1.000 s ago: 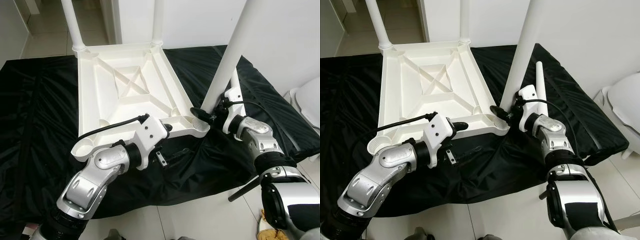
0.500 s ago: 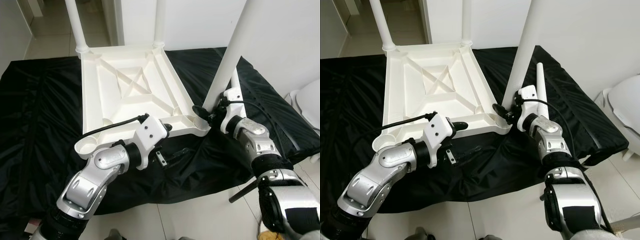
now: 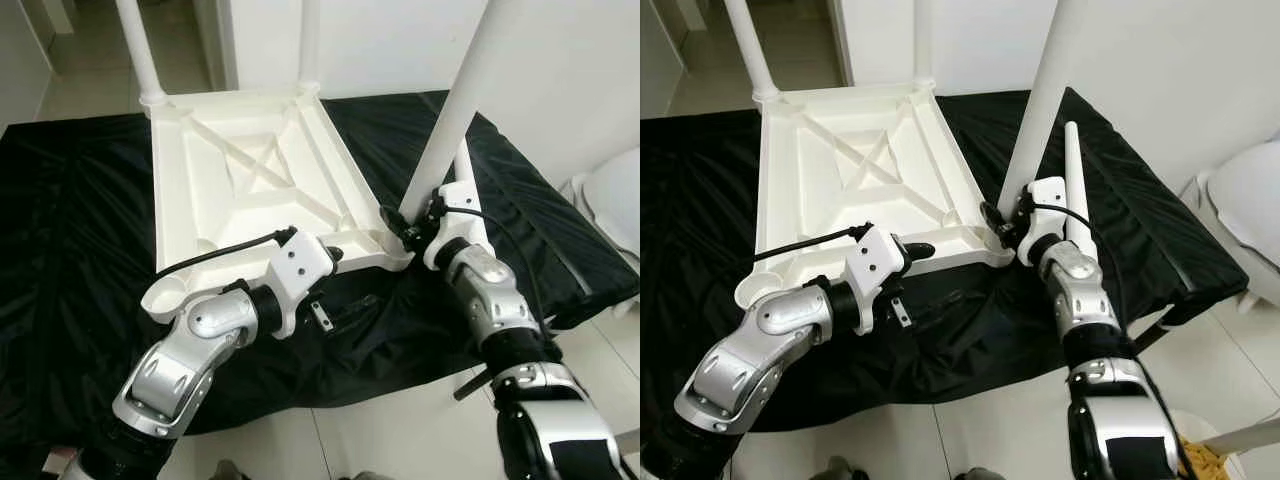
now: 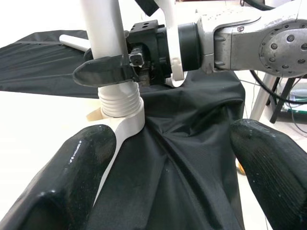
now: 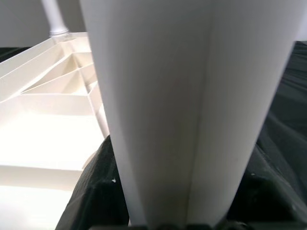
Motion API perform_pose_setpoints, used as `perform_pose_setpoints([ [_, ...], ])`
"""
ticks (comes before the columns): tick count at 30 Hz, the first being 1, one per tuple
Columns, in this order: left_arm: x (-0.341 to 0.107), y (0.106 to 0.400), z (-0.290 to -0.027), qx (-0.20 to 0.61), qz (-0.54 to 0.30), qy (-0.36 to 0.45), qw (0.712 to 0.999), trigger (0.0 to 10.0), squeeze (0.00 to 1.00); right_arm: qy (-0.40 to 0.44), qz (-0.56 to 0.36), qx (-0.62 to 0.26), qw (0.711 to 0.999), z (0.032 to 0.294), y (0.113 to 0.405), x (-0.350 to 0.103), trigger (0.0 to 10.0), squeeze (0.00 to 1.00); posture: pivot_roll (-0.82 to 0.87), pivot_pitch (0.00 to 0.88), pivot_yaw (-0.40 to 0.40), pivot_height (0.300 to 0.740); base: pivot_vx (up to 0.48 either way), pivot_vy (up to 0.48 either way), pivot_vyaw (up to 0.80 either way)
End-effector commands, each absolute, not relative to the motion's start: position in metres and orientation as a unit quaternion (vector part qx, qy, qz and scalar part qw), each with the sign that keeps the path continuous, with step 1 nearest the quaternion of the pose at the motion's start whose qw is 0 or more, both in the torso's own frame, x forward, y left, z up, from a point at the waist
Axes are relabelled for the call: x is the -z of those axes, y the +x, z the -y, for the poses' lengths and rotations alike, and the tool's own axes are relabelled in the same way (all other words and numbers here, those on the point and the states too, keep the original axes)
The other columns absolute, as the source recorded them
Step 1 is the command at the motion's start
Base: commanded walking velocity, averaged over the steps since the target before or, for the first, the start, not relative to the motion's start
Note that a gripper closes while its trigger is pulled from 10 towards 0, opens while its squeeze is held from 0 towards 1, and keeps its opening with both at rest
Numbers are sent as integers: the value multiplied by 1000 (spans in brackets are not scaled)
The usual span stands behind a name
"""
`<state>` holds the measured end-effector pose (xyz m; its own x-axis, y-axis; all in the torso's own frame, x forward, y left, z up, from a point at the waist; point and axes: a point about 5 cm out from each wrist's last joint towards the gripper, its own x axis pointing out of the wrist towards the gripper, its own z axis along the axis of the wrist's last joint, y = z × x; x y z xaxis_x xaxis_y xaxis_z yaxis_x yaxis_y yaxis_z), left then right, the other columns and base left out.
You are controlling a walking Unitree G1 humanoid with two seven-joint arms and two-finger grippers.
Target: Building children table
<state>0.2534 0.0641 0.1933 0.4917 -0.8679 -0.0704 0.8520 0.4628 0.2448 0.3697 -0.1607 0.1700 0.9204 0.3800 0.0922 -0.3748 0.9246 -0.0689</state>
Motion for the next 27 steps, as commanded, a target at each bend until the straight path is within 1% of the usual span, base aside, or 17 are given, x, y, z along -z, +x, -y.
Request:
perform_pose_setpoints([
  [1, -194, 254, -65, 495, 31, 128, 859, 10000, 0, -15, 25, -155, 987, 163, 369, -159, 10000, 0, -43, 93, -3, 740, 0, 0, 0],
  [4, -193, 253, -66, 496, 31, 127, 859, 10000, 0, 0, 21, -106, 994, 158, 368, -156, 10000, 0, -42, 95, -5, 740, 0, 0, 0],
  [7, -193, 253, -65, 496, 31, 127, 858, 10000, 0, 8, 19, -97, 995, 156, 368, -155, 10000, 0, -41, 94, -4, 740, 0, 0, 0],
  [11, -193, 252, -65, 497, 31, 127, 858, 10000, 0, 30, 13, -66, 997, 141, 364, -152, 10000, 0, -38, 92, -8, 740, 0, 0, 0],
  [13, -193, 252, -65, 497, 31, 126, 858, 10000, 0, 33, 11, -59, 998, 139, 364, -151, 10000, 0, -38, 92, -8, 740, 0, 0, 0],
  [14, -193, 252, -64, 497, 31, 125, 858, 10000, 0, 41, 8, -37, 998, 135, 362, -149, 10000, 0, -36, 90, -9, 740, 0, 0, 0],
  [22, -193, 251, -64, 499, 30, 124, 857, 10000, 0, 51, -3, 10, 999, 131, 361, -147, 10000, 0, -35, 87, -13, 740, 0, 0, 0],
  [27, -192, 250, -62, 501, 32, 123, 856, 10000, 0, 63, -28, 115, 991, 128, 361, -144, 10000, 0, -35, 77, -16, 740, 0, 0, 0],
])
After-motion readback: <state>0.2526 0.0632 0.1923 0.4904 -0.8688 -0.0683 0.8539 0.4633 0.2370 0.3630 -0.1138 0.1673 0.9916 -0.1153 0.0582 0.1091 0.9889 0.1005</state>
